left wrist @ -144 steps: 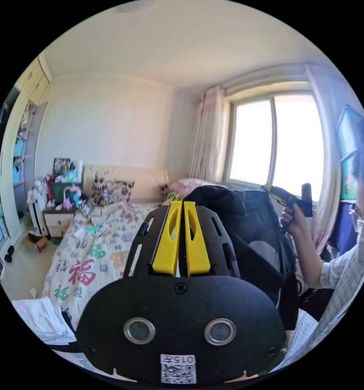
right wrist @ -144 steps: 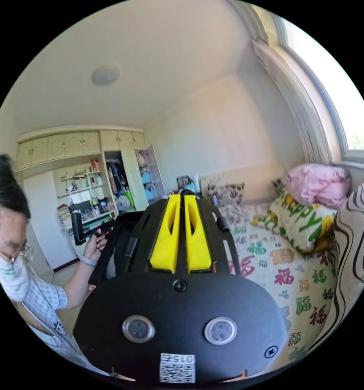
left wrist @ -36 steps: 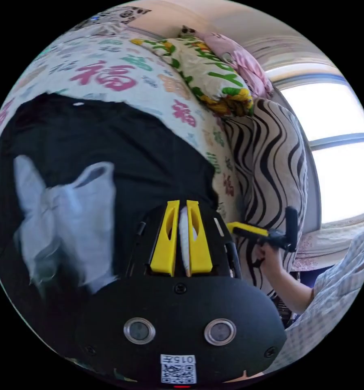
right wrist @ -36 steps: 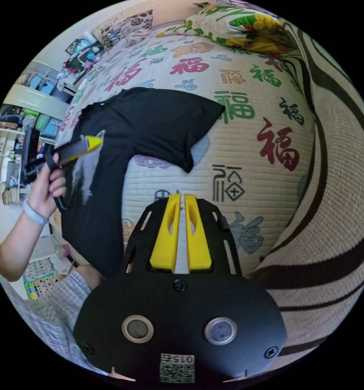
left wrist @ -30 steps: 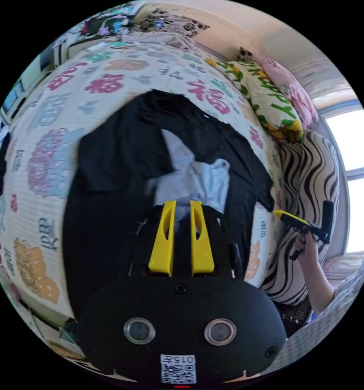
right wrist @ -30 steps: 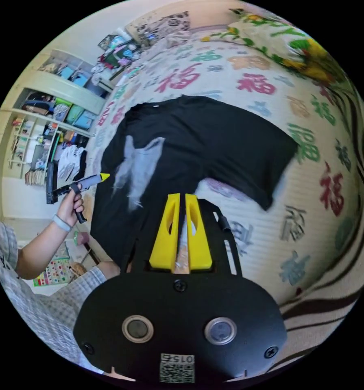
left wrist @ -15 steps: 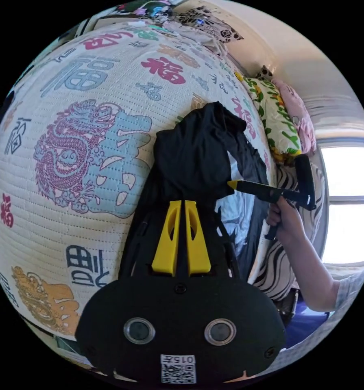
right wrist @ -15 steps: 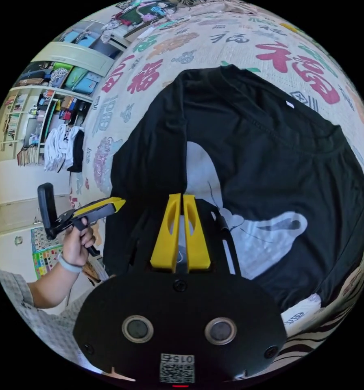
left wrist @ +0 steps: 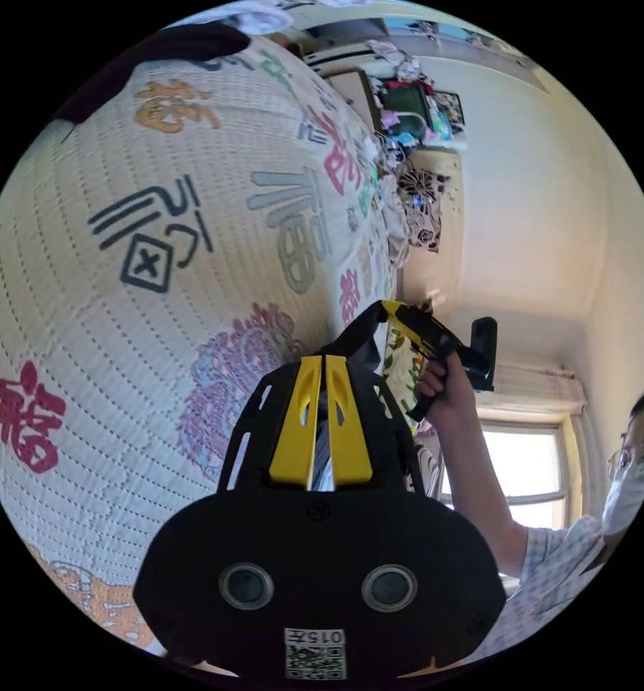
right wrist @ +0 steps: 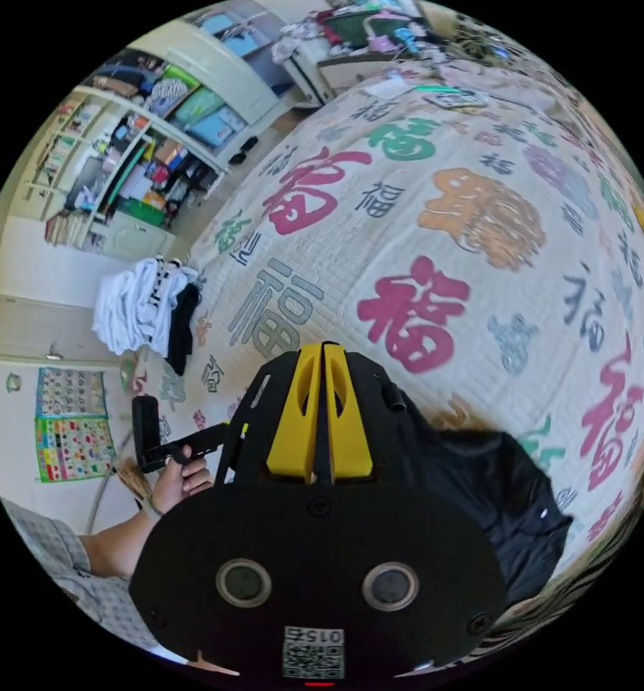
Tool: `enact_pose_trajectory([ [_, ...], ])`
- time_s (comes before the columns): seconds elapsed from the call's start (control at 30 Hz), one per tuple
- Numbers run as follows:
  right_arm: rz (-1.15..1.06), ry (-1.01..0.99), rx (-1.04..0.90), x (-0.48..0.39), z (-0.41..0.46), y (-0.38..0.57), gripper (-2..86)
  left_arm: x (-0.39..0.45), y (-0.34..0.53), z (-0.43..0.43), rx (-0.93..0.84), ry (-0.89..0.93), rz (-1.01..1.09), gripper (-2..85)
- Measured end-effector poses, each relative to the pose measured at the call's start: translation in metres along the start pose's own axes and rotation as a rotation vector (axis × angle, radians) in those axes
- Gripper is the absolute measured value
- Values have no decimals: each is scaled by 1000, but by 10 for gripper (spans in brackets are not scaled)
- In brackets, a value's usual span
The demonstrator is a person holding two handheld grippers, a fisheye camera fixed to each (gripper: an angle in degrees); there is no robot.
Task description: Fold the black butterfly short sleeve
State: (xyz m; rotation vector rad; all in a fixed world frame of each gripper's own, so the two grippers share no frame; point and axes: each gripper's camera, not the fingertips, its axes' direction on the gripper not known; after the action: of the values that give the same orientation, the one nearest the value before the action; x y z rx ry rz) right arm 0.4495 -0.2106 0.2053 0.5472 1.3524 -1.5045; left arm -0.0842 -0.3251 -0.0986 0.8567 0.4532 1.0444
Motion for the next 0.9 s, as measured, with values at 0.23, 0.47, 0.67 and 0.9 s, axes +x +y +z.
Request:
enact_pose_trajectory([
  [0.23,-281,352,-304,-85,84,-55,2,-21,-3,-23,63,90,-151,-8],
  [0.47,-364,549,-345,-114,74,-67,7,-15,8,-32,61,98,-144,-5],
  [0.67,-281,41,9,-107,-5,28,-4,-8,37,-72,89,92,-95,28],
  [0.9,-15,149,566,-116,-113,320,-6,95,152,-103,-244,-426,564,70],
])
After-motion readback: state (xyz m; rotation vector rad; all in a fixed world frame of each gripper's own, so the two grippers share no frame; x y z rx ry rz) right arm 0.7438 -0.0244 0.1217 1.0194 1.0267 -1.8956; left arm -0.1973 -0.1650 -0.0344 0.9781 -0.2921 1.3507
